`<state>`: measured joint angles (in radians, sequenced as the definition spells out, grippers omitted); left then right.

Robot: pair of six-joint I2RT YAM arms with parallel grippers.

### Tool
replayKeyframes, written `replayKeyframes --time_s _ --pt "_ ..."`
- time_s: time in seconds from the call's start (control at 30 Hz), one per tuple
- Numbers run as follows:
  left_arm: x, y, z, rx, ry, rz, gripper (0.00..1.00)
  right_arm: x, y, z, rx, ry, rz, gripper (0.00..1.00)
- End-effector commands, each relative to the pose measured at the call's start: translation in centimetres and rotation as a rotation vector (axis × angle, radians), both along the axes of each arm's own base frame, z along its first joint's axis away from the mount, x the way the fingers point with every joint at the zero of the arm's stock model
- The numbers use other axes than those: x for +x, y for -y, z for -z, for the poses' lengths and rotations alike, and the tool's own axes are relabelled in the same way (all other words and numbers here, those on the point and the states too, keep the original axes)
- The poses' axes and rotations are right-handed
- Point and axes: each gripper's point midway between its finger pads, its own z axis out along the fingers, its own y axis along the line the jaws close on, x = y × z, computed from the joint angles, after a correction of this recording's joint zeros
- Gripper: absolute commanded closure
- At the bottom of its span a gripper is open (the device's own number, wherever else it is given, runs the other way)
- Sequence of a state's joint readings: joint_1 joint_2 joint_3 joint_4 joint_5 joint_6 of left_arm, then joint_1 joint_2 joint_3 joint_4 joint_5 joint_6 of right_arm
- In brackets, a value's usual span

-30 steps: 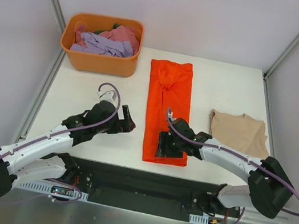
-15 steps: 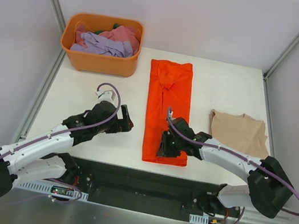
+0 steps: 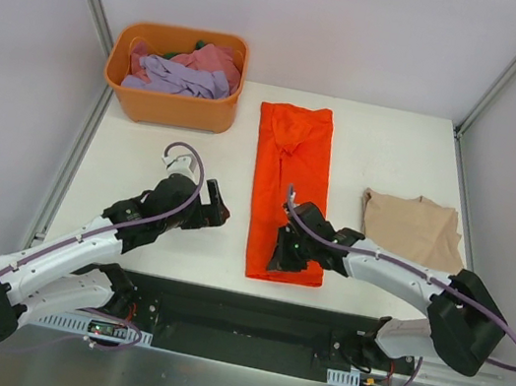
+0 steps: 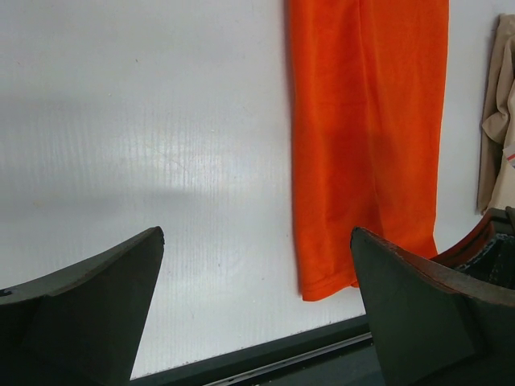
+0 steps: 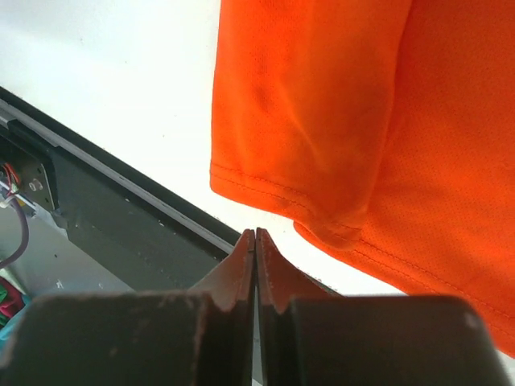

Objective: Fold and stack the t-shirts
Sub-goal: Rotate the tshirt 90 degrees

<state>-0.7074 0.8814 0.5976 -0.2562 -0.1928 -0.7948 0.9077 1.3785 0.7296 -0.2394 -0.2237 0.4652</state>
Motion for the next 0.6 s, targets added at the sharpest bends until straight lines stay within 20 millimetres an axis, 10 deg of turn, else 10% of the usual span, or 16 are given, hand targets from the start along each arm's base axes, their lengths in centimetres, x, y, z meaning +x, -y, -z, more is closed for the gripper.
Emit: replayKeyframes --time_s 0.0,0.13,0.57 --pt "0.0 -0.5 -0.2 0.027 0.022 0.002 0.01 0.8 0.5 -2.0 -0.023 0.060 0.039 0.92" --pt "0.0 -0.5 -0.1 0.031 0.019 0.006 0.01 1.3 2.1 -1.5 -0.114 0.092 0.064 0.63" --pt "-0.1 -0.4 0.6 0.045 0.001 0.017 0.01 2.2 2.3 0.5 -0.239 0.082 0.022 0.58"
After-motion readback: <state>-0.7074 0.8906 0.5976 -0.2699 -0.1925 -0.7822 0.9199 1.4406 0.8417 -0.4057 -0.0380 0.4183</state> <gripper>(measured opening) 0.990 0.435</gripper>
